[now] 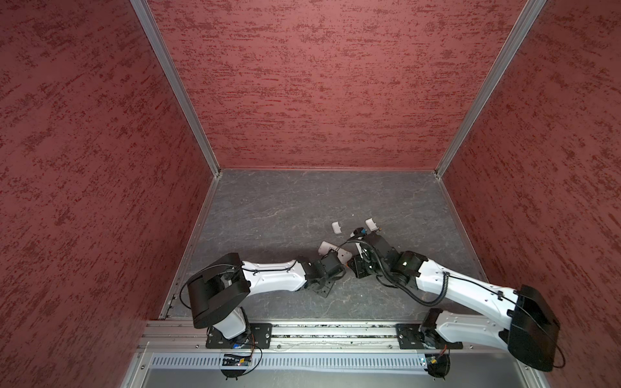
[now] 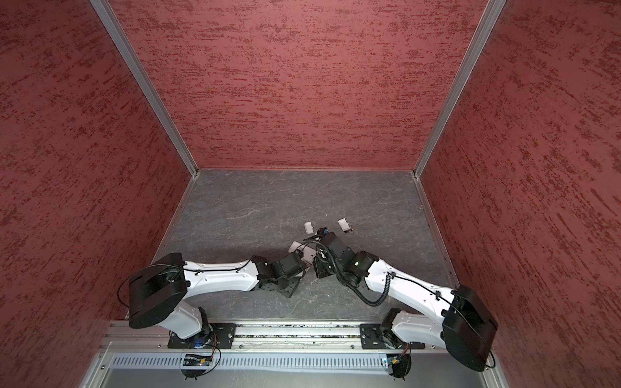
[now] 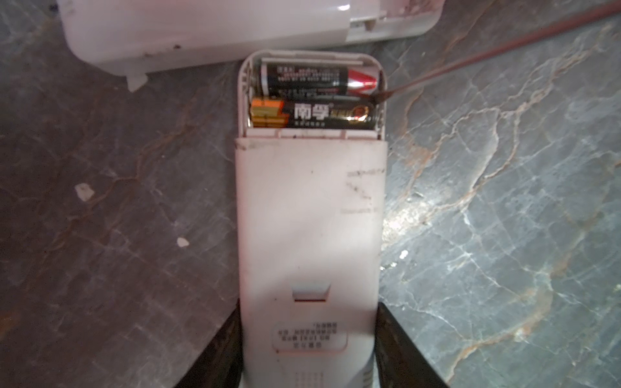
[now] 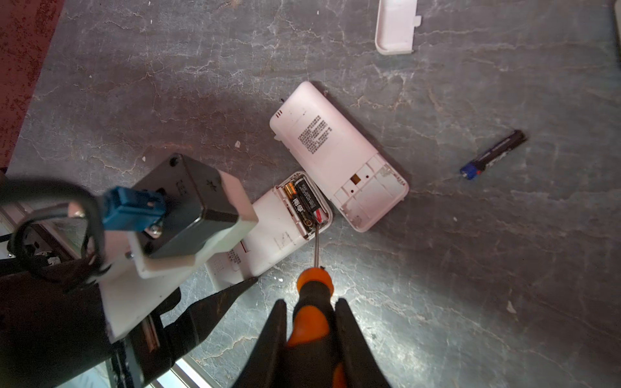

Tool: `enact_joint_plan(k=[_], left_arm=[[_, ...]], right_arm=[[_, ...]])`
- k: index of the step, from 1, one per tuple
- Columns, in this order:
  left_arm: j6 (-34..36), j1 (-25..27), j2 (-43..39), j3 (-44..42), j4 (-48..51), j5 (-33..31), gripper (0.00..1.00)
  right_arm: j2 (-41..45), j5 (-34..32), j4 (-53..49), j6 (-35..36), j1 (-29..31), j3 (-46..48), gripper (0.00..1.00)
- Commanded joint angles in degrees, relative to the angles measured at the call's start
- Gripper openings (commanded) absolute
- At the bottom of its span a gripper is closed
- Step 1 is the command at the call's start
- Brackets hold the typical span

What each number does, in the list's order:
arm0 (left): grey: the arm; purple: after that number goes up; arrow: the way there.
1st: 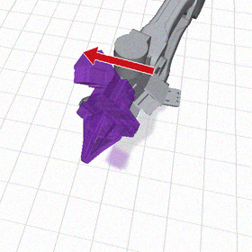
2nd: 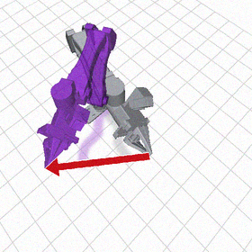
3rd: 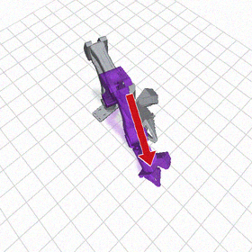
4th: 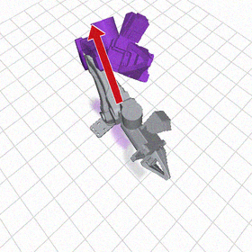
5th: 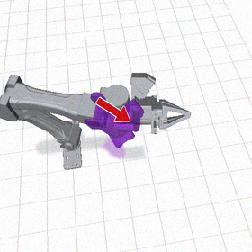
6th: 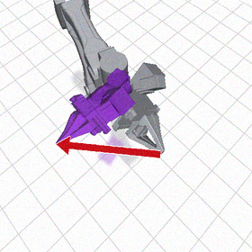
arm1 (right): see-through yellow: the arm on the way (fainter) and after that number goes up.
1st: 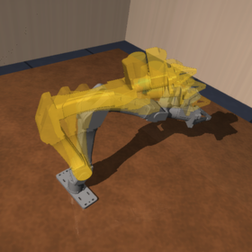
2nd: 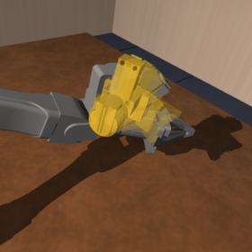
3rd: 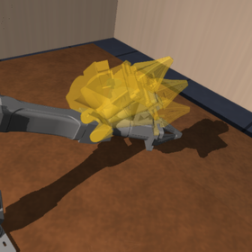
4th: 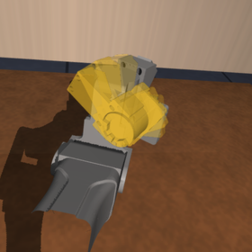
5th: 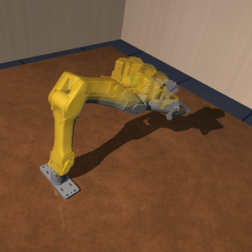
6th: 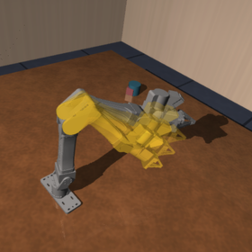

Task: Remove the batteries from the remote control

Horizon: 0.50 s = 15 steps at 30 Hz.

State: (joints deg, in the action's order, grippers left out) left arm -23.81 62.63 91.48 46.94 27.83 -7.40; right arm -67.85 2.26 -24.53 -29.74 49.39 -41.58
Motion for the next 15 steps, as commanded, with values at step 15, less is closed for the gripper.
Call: enact_joint_plan(k=[15], left_arm=[[-0.1,2.2,4.8,-2.1,-2.0,8.5,0.39]], right_arm=[[3.8,-0.2,4.6,-0.1,0.2,-0.3,0.00]])
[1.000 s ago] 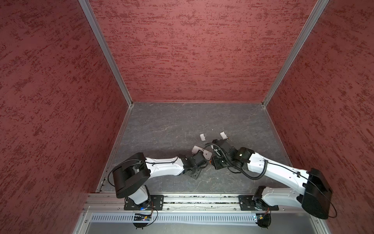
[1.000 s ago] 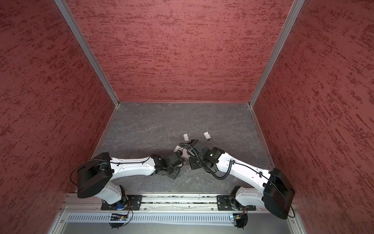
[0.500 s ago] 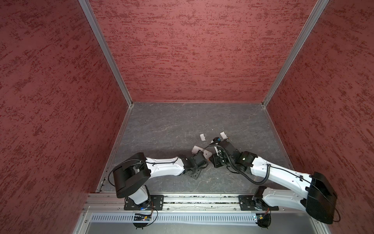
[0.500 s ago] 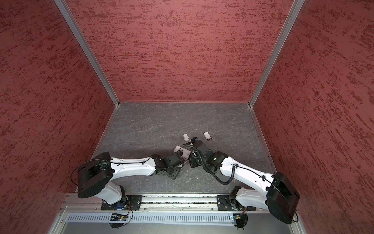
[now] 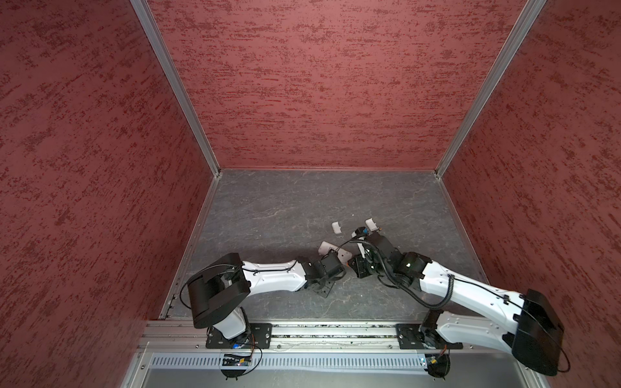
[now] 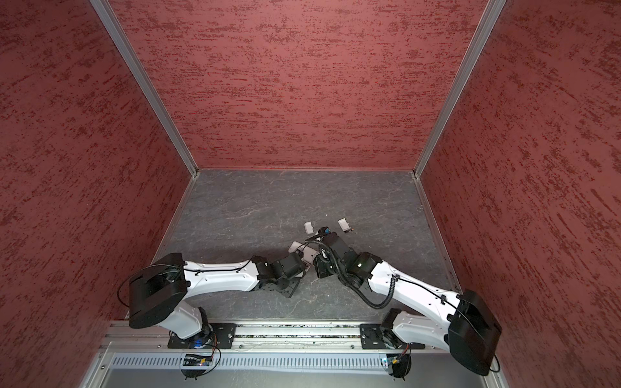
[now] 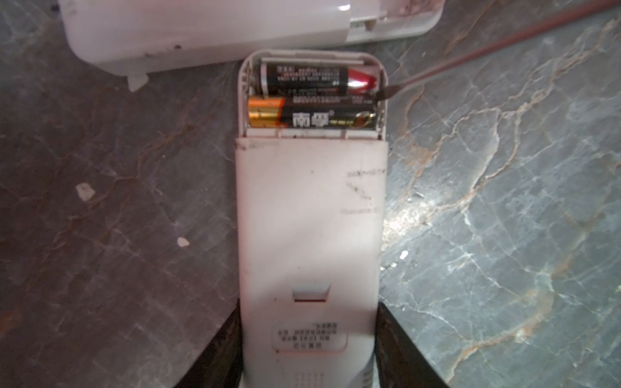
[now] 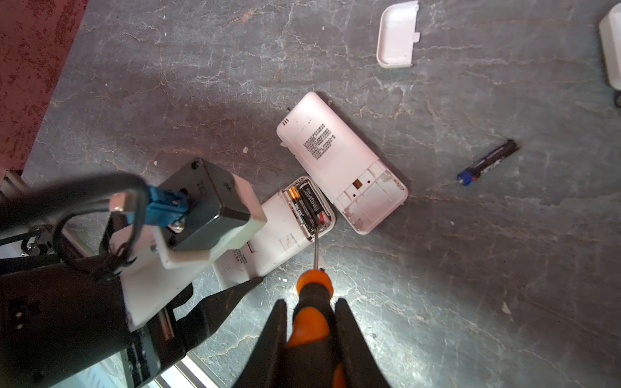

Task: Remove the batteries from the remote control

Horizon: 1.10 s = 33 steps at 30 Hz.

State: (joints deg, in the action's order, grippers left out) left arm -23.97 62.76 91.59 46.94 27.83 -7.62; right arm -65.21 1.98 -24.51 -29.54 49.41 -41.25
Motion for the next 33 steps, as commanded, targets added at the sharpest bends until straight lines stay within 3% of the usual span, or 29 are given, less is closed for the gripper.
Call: enact_joint_plan(k=[1,20,33], left_arm=[[0.0,2.2,4.7,-2.1,-1.9,8.8,0.39],[-1.1,2.6,4.7,-2.2,-2.0,8.5,0.38],[-1.2,2.6,4.4,-2.0,-1.8,7.8,0.38]], right_arm=[[1.1,0.1,4.4,-0.3,0.1,-0.7,0.00],[1.9,-5.5,1.6,0.0,0.0,-2.1,0.00],[3.8,0.7,-8.5,0.1,0.5,-3.4,0.00]])
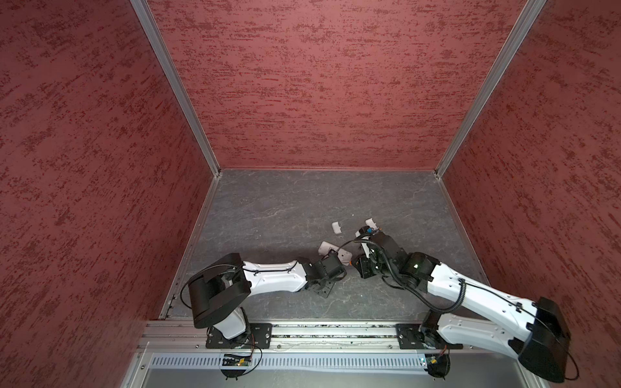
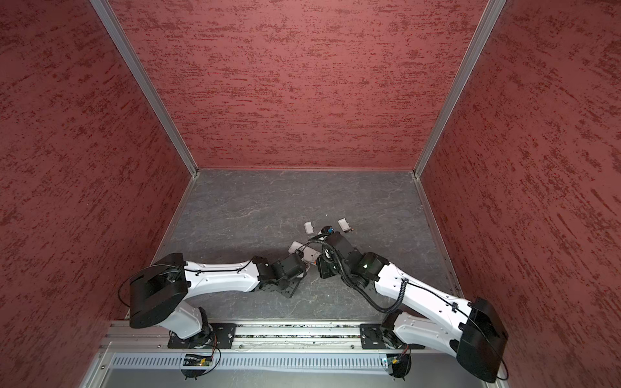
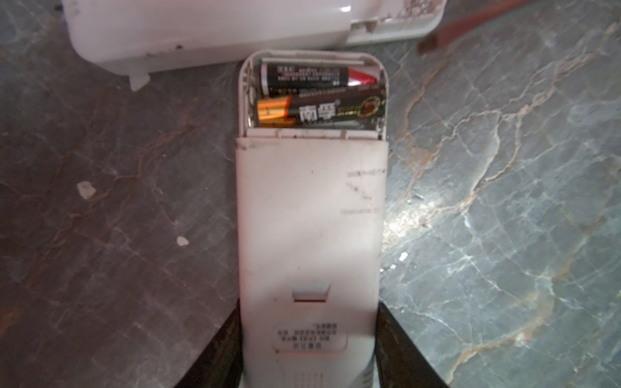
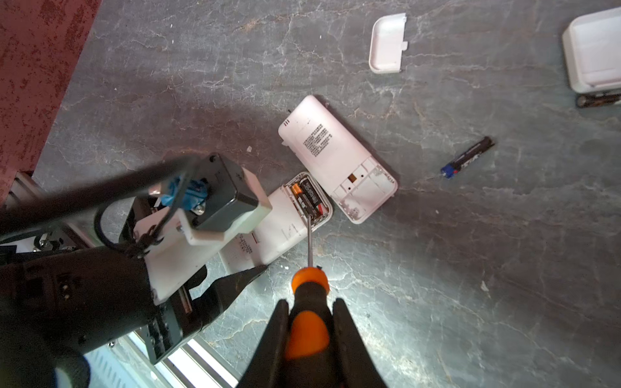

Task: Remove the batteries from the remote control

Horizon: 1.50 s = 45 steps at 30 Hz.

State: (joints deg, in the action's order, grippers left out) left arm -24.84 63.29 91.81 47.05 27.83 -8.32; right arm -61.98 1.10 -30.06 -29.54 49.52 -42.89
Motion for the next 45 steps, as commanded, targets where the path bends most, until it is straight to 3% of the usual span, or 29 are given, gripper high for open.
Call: enact_joint_plan(k=[1,45], left_arm=[[-0.3,2.1,4.2,-2.0,-1.8,8.6,0.37],[-1.7,3.0,3.3,-3.3,-1.8,8.6,0.35]], right_arm=[[0.6,1.4,-3.0,0.1,0.4,-1.4,0.00],[-4.9,1.5,6.1,-0.2,0.4,1.8,0.00]])
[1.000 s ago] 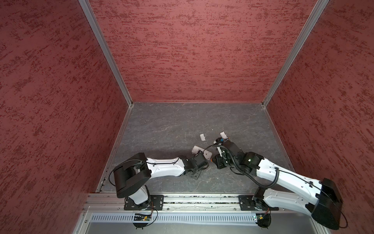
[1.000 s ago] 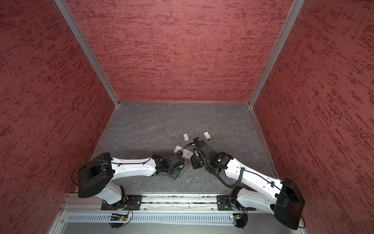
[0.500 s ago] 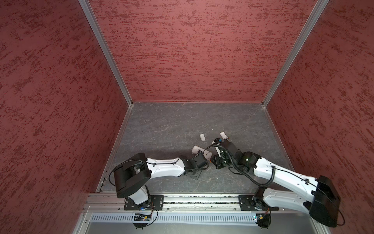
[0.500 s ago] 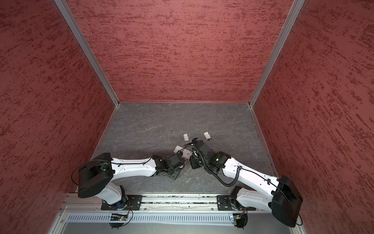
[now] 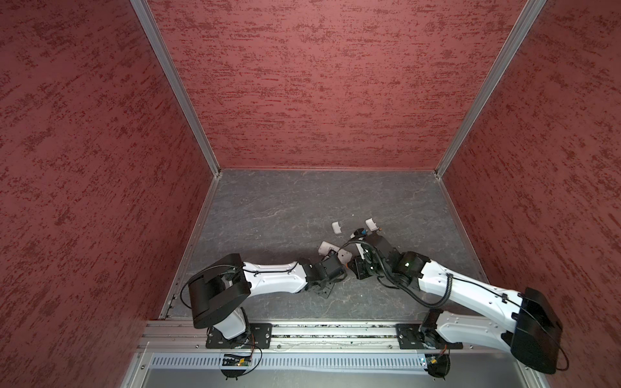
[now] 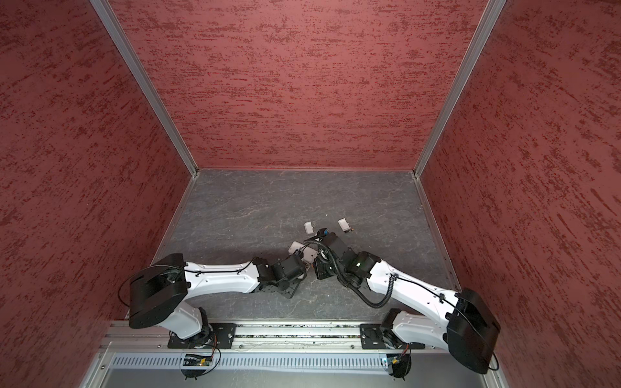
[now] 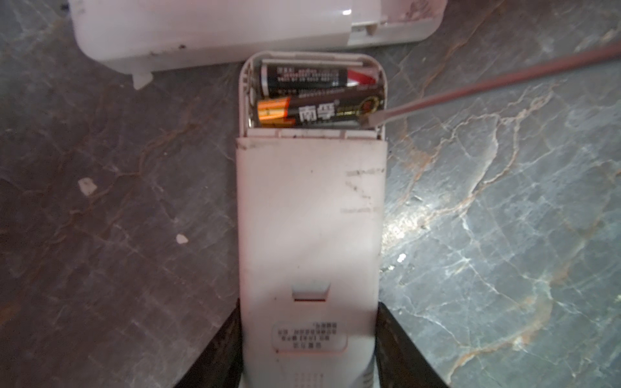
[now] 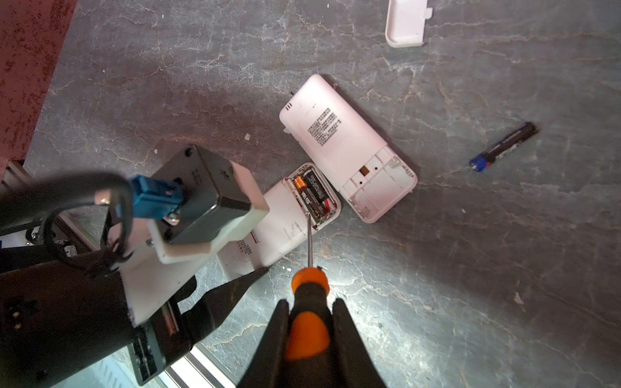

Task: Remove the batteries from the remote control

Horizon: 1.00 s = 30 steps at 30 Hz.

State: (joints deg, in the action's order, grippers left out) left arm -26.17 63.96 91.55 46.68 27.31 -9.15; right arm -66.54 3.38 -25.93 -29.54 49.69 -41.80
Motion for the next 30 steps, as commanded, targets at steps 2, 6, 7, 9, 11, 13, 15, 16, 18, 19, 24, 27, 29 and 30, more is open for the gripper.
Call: enact_joint_plan(k=[2,6,7,9,11,13,15,16,18,19,24,27,29,30], left_arm=[[-0.5,2.3,3.5,-2.9,-1.2,9.4,0.35],[-0.6,2.2,3.5,-2.9,-1.5,9.4,0.34],[-0.7,2.3,3.5,-2.9,-1.4,9.4,0.34],[-0.9,2.3,3.5,-2.9,-1.5,9.5,0.34],[-0.9,2.4,3.4,-2.8,-1.5,9.5,0.34],[-0.9,2.4,3.4,-2.9,-1.4,9.4,0.34],[-1.0,2.4,3.3,-2.9,-1.3,9.4,0.34],[-1.0,2.4,3.2,-2.9,-1.3,9.4,0.34],[-1.1,2.4,3.2,-3.0,-1.3,9.3,0.34],[-1.2,2.5,3.1,-3.0,-1.3,9.4,0.34],[-1.5,2.5,3.0,-2.9,-1.4,9.9,0.34],[-1.7,2.5,2.8,-2.9,-1.5,10.1,0.34],[-1.9,2.6,2.8,-2.9,-1.5,10.2,0.34],[-2.0,2.7,2.8,-3.1,-1.6,10.2,0.34]], right_arm=[[-0.8,-0.8,1.9,-0.1,0.2,0.6,0.00],[-1.1,-0.6,1.9,-0.1,0.2,0.8,0.00],[-1.1,-0.7,1.9,-0.1,0.2,0.8,0.00],[-1.2,-1.0,1.8,0.0,0.2,0.8,0.00],[-1.5,-1.2,1.9,-0.1,0.2,0.8,0.00],[-1.7,-1.6,2.0,-0.2,0.2,0.8,0.00],[-1.8,-2.3,2.2,-0.2,0.2,0.9,0.00],[-1.9,-2.8,2.4,-0.1,0.2,0.8,0.00],[-2.1,-3.7,2.5,0.1,0.2,0.7,0.00],[-2.3,-4.2,2.4,0.2,0.2,0.6,0.00],[-3.1,-5.4,3.7,0.7,0.3,0.6,0.00],[-3.5,-6.0,4.9,0.8,0.4,0.8,0.00],[-3.5,-6.5,6.8,0.2,0.4,1.4,0.00],[-3.4,-6.7,7.8,-0.1,0.4,1.8,0.00]])
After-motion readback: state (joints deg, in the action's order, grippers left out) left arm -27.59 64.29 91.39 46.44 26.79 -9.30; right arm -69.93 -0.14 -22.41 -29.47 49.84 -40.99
